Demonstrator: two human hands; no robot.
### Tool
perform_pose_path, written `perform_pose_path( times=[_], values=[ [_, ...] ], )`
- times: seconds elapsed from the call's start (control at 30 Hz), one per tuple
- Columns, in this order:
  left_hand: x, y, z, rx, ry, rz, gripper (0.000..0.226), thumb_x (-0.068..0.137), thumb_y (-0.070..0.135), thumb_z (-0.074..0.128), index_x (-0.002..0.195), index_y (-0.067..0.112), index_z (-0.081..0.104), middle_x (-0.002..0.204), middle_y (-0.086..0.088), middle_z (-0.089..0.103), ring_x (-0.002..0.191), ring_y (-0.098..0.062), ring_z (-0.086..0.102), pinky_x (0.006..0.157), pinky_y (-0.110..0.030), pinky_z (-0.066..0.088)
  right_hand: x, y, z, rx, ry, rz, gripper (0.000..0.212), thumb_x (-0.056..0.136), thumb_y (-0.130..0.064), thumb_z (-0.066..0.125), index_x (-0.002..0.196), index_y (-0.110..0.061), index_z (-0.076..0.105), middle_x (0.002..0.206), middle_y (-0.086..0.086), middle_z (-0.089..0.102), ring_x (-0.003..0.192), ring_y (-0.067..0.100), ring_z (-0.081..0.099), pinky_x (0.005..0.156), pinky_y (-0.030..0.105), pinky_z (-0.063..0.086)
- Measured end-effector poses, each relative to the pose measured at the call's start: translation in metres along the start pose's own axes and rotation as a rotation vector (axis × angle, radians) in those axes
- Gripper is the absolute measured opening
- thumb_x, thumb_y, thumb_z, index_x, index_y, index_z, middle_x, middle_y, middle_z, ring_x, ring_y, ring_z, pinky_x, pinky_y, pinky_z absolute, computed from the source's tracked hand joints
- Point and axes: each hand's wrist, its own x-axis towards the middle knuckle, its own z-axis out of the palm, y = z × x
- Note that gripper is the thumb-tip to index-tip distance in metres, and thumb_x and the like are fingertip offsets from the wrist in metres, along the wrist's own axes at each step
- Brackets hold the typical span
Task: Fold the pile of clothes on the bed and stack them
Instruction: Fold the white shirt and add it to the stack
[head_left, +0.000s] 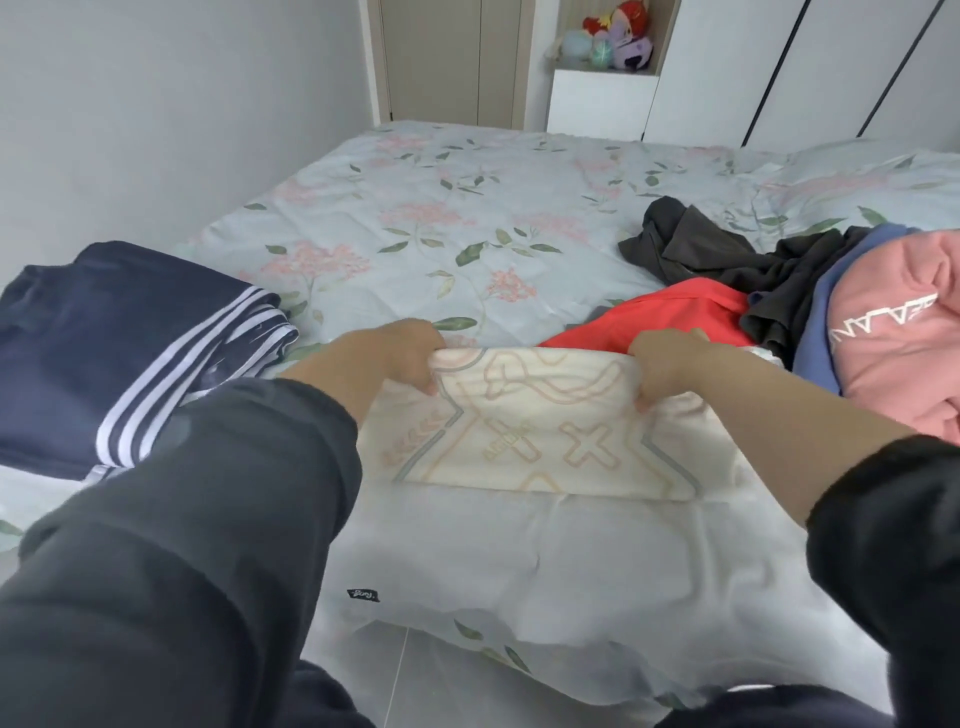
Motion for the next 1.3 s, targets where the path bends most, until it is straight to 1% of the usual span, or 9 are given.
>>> perform_pose_path(
  times=[0.13, 0.27, 0.37, 0.47, 0.67, 0.8, 0.93, 1.17, 1.3],
  values=[
    [-0.003, -0.009, -0.034, 0.102, 0.205, -0.008, 0.028, 0.079, 0.030, 0.074, 0.097, 0.012, 0.061, 0.098, -0.003, 0.056, 0.100, -0.025, 0.056, 0.073, -0.031, 0.041, -0.004, 0.007, -0.037, 0.012, 0.273, 0.002, 0.037, 0.073, -0.027, 0.077, 0.104, -0.014, 0.060, 0.110, 0.008, 0.063, 0.103, 0.030, 0.059, 0.078, 0.034, 0.046],
    [-0.005, -0.015, -0.067, 0.240, 0.475, -0.088, 0.021, 0.089, 0.033, 0.062, 0.097, 0.016, 0.053, 0.102, -0.007, 0.062, 0.092, -0.027, 0.056, 0.068, -0.031, 0.037, -0.009, 0.013, -0.076, -0.009, 0.616, 0.049, 0.023, 0.078, -0.009, 0.062, 0.098, -0.009, 0.052, 0.098, 0.014, 0.061, 0.095, 0.034, 0.057, 0.075, 0.035, 0.034],
    [-0.006, -0.011, -0.068, 0.364, 0.515, -0.181, 0.023, 0.094, 0.027, 0.056, 0.113, 0.014, 0.052, 0.104, -0.009, 0.063, 0.096, -0.031, 0.059, 0.068, -0.032, 0.038, -0.009, 0.010, -0.077, -0.068, 0.635, 0.068, 0.024, 0.079, -0.004, 0.056, 0.103, -0.006, 0.054, 0.100, 0.015, 0.060, 0.098, 0.034, 0.055, 0.087, 0.039, 0.033],
    [-0.014, -0.008, -0.048, 0.374, 0.490, -0.198, 0.023, 0.095, 0.020, 0.053, 0.116, 0.011, 0.049, 0.105, -0.010, 0.060, 0.096, -0.031, 0.059, 0.067, -0.033, 0.038, -0.014, 0.006, -0.057, -0.097, 0.620, 0.062, 0.023, 0.079, -0.001, 0.054, 0.101, -0.006, 0.056, 0.100, 0.012, 0.059, 0.096, 0.032, 0.055, 0.086, 0.038, 0.033],
    [-0.058, -0.002, -0.005, 0.170, 0.849, -0.155, 0.014, 0.080, 0.001, 0.057, 0.094, 0.004, 0.055, 0.089, -0.013, 0.057, 0.068, -0.029, 0.049, 0.056, -0.032, 0.027, -0.054, 0.012, -0.014, 0.064, 0.881, 0.110, 0.019, 0.070, 0.000, 0.058, 0.088, 0.001, 0.056, 0.089, 0.019, 0.054, 0.089, 0.036, 0.047, 0.078, 0.042, 0.029],
    [-0.096, 0.014, 0.024, 0.077, 1.002, -0.004, 0.024, 0.057, -0.013, 0.062, 0.073, 0.003, 0.054, 0.070, -0.014, 0.052, 0.058, -0.031, 0.051, 0.048, -0.028, 0.022, -0.089, 0.009, 0.018, 0.285, 1.029, 0.121, 0.022, 0.063, -0.005, 0.045, 0.081, 0.003, 0.057, 0.084, 0.024, 0.055, 0.081, 0.040, 0.050, 0.073, 0.045, 0.034],
    [-0.125, 0.020, 0.061, 0.028, 0.855, 0.046, 0.026, 0.060, -0.004, 0.069, 0.071, 0.012, 0.051, 0.068, -0.006, 0.051, 0.061, -0.030, 0.054, 0.048, -0.027, 0.025, -0.120, 0.000, 0.062, 0.385, 0.988, 0.033, 0.010, 0.060, 0.002, 0.056, 0.070, -0.001, 0.054, 0.077, 0.021, 0.052, 0.074, 0.038, 0.049, 0.064, 0.043, 0.035],
    [-0.142, 0.025, 0.077, 0.120, 0.484, 0.127, 0.016, 0.085, 0.015, 0.055, 0.079, 0.026, 0.045, 0.085, 0.003, 0.058, 0.075, -0.022, 0.053, 0.059, -0.028, 0.031, -0.141, 0.007, 0.087, 0.299, 0.804, -0.118, 0.027, 0.050, 0.006, 0.074, 0.063, -0.004, 0.054, 0.067, 0.015, 0.049, 0.064, 0.035, 0.049, 0.059, 0.034, 0.028],
    [-0.146, 0.026, 0.075, 0.094, 0.244, 0.092, 0.027, 0.086, 0.020, 0.055, 0.065, 0.028, 0.039, 0.068, 0.011, 0.046, 0.070, -0.015, 0.045, 0.056, -0.027, 0.028, -0.149, 0.012, 0.088, 0.342, 0.663, -0.158, 0.023, 0.053, 0.002, 0.073, 0.063, -0.006, 0.054, 0.069, 0.012, 0.049, 0.069, 0.034, 0.049, 0.059, 0.036, 0.037]
  ],
)
